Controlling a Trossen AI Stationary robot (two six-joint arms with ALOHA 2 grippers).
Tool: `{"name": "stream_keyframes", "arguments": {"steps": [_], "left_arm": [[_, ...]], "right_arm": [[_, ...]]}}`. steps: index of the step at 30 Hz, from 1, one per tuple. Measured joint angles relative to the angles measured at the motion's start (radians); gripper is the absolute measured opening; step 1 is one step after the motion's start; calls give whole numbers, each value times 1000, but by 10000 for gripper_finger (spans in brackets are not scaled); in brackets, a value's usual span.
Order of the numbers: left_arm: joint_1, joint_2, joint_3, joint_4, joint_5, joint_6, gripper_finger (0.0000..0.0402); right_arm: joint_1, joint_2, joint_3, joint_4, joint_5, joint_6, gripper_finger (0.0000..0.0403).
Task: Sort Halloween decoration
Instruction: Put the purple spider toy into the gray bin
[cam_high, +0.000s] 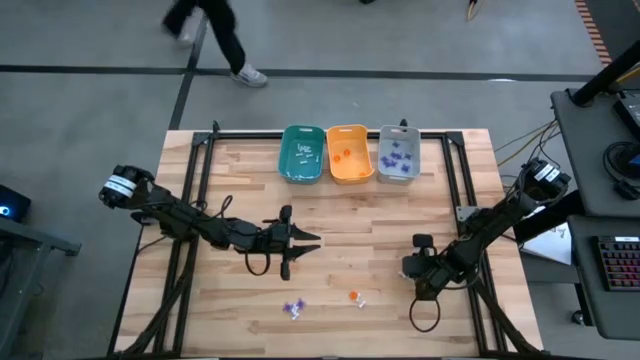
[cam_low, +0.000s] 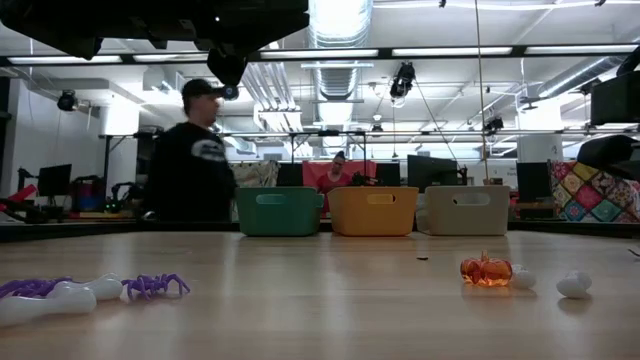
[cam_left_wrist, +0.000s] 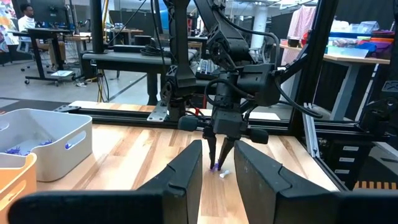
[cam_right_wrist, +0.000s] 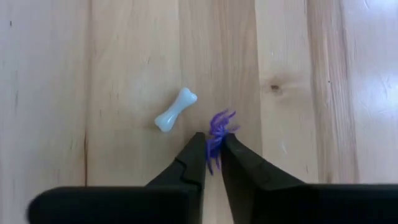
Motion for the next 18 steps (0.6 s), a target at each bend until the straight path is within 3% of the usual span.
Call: {"name": "stream_keyframes", "arguments": {"steps": [4,12,18], "left_arm": [[0,0,0,0,0,0,76],[0,0,0,0,0,7,76],[0,0,1,6,-5,39,76]], "right_arm": [[0,-2,-1,1,5,-1,14],[-14,-49,14,-72,9,64,10],[-102,-94,101,-131,35,68,9]]}}
